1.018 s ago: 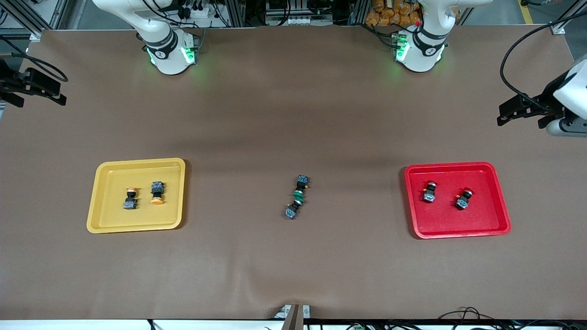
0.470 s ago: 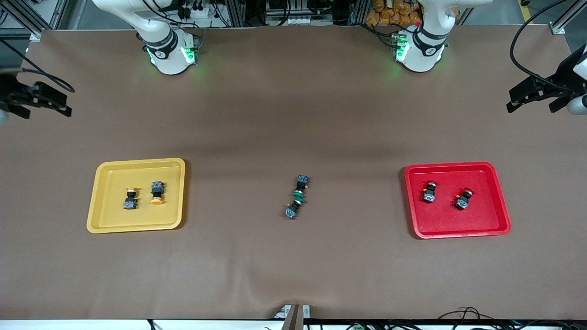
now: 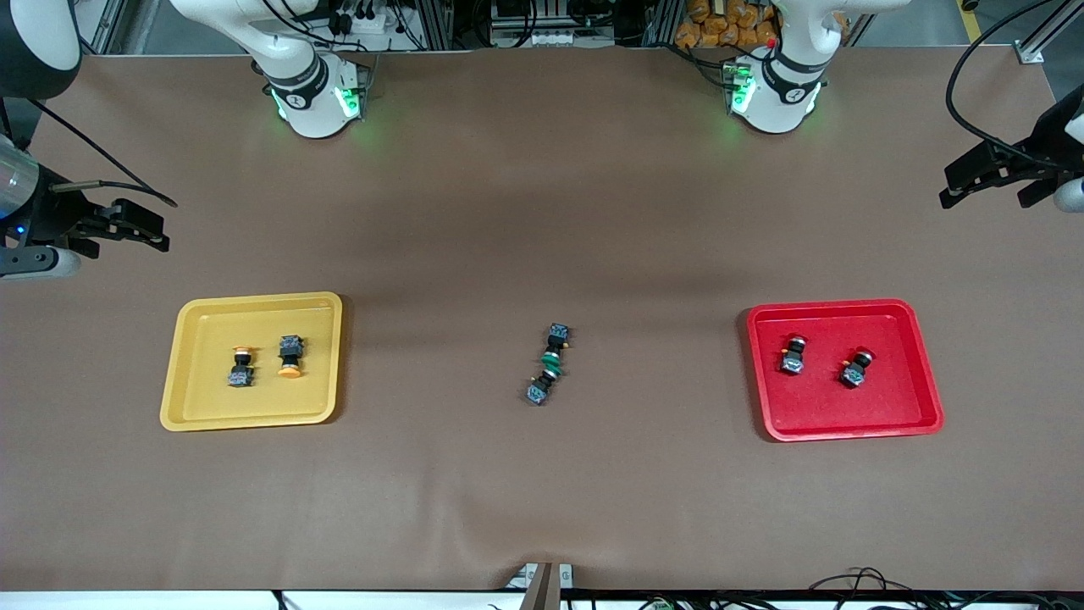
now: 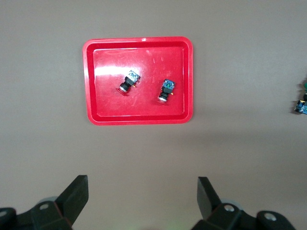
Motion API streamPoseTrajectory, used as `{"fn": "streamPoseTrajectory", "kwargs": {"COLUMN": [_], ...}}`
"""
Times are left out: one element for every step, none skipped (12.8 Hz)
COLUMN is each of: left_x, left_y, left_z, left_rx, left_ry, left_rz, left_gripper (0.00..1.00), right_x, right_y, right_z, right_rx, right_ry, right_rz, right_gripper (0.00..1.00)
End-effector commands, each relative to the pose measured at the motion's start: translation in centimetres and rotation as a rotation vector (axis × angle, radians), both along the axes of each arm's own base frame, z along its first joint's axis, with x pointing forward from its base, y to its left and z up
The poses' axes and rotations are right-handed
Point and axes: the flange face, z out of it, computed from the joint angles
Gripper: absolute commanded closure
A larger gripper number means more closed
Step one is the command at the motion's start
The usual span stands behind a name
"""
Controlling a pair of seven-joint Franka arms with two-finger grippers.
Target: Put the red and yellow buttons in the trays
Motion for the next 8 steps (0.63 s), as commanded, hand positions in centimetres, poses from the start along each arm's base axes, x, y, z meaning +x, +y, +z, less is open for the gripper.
{"fn": "streamPoseTrajectory", "kwargs": {"left_x": [0.1,0.1,0.3,0.3,0.3,0.1,-0.1,-0.1], "left_y": [0.5,0.8,0.7,0.7,0.7,0.6,0.5,0.5], "left_z": [0.2,0.2,-0.2,-0.3,-0.2,-0.2,-0.4,-0.2], "left_rx": [0.012,0.01,0.011,0.012,0.011,0.009,0.01,0.008], "left_ry": [0.019,0.02,0.026,0.029,0.031,0.04,0.062,0.06], "left_rz": [0.015,0.021,0.027,0.024,0.022,0.022,0.02,0.02], "left_gripper": [0.0,0.0,0.0,0.0,0.0,0.0,0.0,0.0], "right_x": [-0.6,-0.5,-0.6,-0.6,-0.5,-0.4,-0.7,-1.1], "right_y": [-0.5,-0.4,-0.3,-0.4,-0.4,-0.4,-0.4,-0.3], "right_z": [0.6,0.7,0.8,0.9,1.8,2.8,3.6,4.7], "right_rx": [-0.011,-0.011,-0.011,-0.011,-0.013,-0.014,-0.02,-0.021], "right_ry": [-0.01,-0.013,-0.012,-0.013,-0.032,-0.05,-0.039,-0.027], "right_rz": [0.003,0.004,0.006,0.004,0.004,0.004,0.004,0.003], "right_gripper": [0.0,0.0,0.0,0.0,0.0,0.0,0.0,0.0]}}
